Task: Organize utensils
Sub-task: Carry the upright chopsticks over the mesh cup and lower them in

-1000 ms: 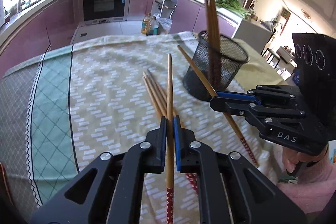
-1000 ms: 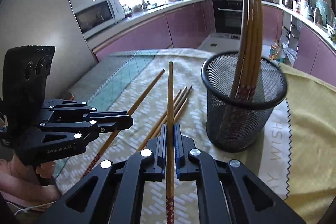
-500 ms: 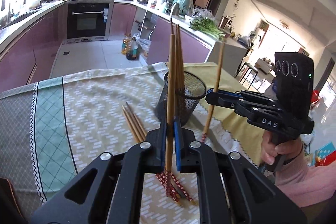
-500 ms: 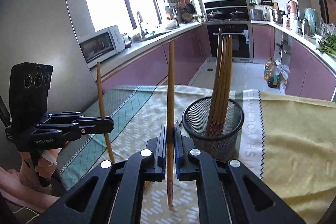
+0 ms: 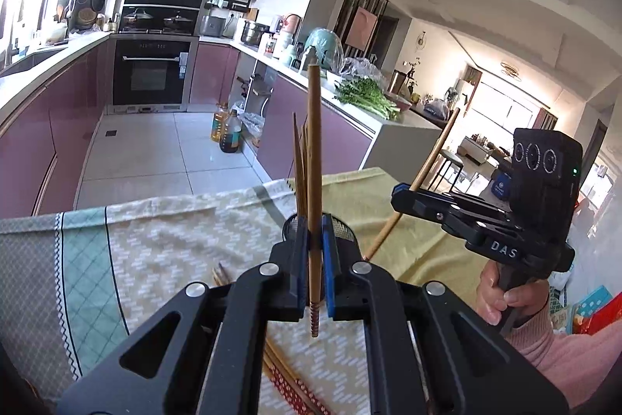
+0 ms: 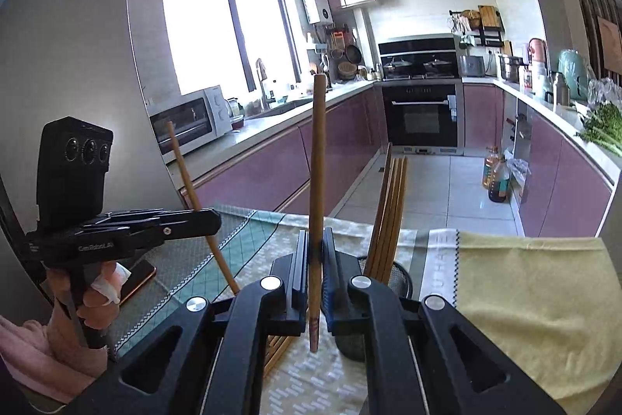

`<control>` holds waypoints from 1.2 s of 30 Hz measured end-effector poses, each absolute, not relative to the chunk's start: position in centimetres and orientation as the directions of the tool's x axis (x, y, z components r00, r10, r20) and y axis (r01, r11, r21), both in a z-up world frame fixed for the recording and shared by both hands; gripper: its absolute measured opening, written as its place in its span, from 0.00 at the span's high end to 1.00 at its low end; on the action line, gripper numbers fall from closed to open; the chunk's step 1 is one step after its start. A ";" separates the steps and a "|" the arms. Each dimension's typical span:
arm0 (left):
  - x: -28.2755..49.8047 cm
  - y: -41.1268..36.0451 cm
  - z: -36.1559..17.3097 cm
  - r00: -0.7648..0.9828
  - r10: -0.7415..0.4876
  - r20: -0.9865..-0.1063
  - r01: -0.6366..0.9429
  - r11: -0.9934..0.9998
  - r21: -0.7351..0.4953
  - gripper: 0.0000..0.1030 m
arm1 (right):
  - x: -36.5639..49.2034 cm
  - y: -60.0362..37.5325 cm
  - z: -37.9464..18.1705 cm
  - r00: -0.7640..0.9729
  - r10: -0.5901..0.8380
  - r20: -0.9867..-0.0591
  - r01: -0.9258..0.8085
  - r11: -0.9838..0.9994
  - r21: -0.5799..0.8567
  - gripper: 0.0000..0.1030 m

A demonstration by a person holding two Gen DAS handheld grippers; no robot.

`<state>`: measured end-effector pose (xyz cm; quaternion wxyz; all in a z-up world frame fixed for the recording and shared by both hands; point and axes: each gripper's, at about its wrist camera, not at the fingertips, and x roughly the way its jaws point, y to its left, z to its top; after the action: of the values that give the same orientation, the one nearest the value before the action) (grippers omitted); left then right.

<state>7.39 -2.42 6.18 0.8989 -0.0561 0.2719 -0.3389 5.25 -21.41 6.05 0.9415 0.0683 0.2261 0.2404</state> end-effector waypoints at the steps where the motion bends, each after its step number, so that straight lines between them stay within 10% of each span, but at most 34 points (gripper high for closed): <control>1: 7.6 -2.6 6.5 0.625 -0.639 -0.447 0.579 0.765 -0.283 0.93 | 5.3 -21.5 6.4 0.787 0.482 -0.386 -0.420 0.876 0.236 0.94; 17: 9.9 -6.9 10.2 0.681 -0.627 -0.379 0.595 0.775 -0.212 0.93 | 6.9 -22.9 8.9 0.850 0.428 -0.308 -0.380 0.902 0.207 0.94; 36: 14.0 -11.0 3.1 0.520 -0.569 -0.637 0.631 0.758 -0.162 0.93 | 12.3 -20.4 2.1 0.720 0.421 -0.552 -0.340 0.907 0.248 0.94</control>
<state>13.97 -11.01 3.10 0.8705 0.0447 0.3484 -0.3446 12.32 -20.40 2.13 0.9251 0.0644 0.3125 0.2056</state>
